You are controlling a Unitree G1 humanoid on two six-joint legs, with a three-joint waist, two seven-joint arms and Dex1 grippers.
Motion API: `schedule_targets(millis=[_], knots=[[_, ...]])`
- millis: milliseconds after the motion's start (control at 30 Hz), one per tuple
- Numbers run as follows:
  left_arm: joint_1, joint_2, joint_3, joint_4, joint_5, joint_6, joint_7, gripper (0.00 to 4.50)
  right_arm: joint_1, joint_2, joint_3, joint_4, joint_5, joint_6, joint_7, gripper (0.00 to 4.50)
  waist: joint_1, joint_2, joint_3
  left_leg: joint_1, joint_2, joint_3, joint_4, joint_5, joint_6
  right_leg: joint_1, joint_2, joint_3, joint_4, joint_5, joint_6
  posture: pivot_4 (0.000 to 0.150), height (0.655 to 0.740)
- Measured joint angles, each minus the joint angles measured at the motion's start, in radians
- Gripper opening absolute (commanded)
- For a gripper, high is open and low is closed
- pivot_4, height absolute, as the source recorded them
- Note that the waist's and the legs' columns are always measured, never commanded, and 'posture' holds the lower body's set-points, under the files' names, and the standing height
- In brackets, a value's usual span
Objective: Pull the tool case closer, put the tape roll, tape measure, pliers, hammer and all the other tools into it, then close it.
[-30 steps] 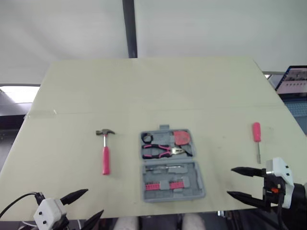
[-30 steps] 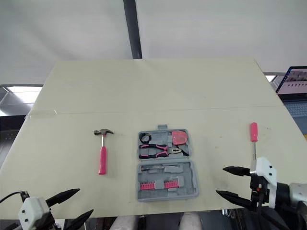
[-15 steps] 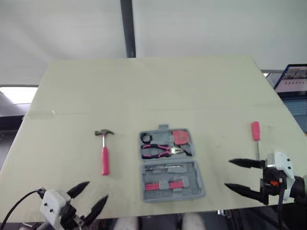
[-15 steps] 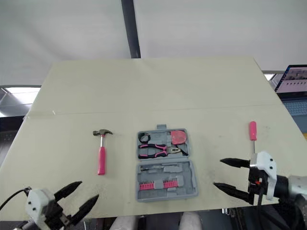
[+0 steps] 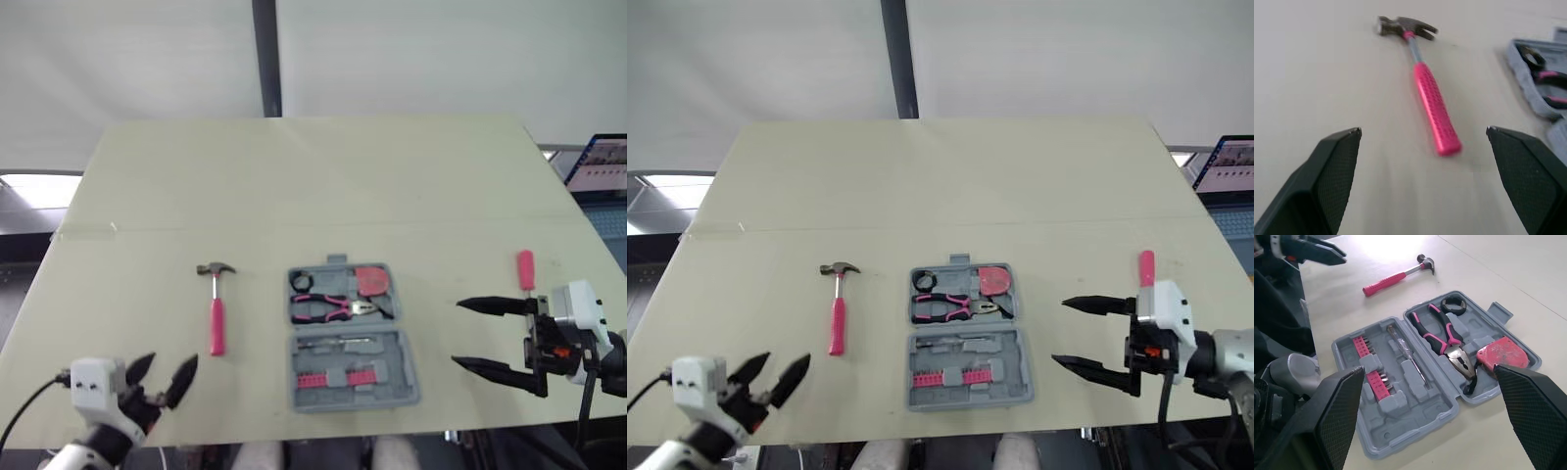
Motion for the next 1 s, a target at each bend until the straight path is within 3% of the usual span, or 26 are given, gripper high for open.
schedule_targets(millis=[167,500,1000], knots=[[-0.289,-0.01,-0.048,0.011,-0.001,0.193,0.225,4.39,-0.022,-0.006,0.0,0.007,0.0,0.003,0.0,4.5,-0.003,0.0,0.0,0.0,-0.001,0.0,0.002,0.0,0.0,0.0,0.0,0.001,0.004,0.0,0.001,0.15,0.74],[-0.606,-0.047,-0.17,0.135,0.074,0.419,0.417,4.39,-0.032,-0.003,-0.001,-0.01,0.011,0.018,-0.026,4.5,-0.004,-0.001,0.0,0.0,-0.001,0.0,0.003,0.0,0.0,-0.001,0.0,0.001,0.005,0.001,0.001,0.15,0.74],[-0.778,-0.027,-0.265,0.339,0.224,0.562,0.416,4.39,-0.018,-0.005,-0.003,-0.014,0.01,0.037,-0.06,4.5,-0.002,-0.002,0.001,-0.001,-0.001,0.0,0.003,0.001,-0.001,-0.001,0.0,0.001,0.004,0.001,0.001,0.15,0.74]])
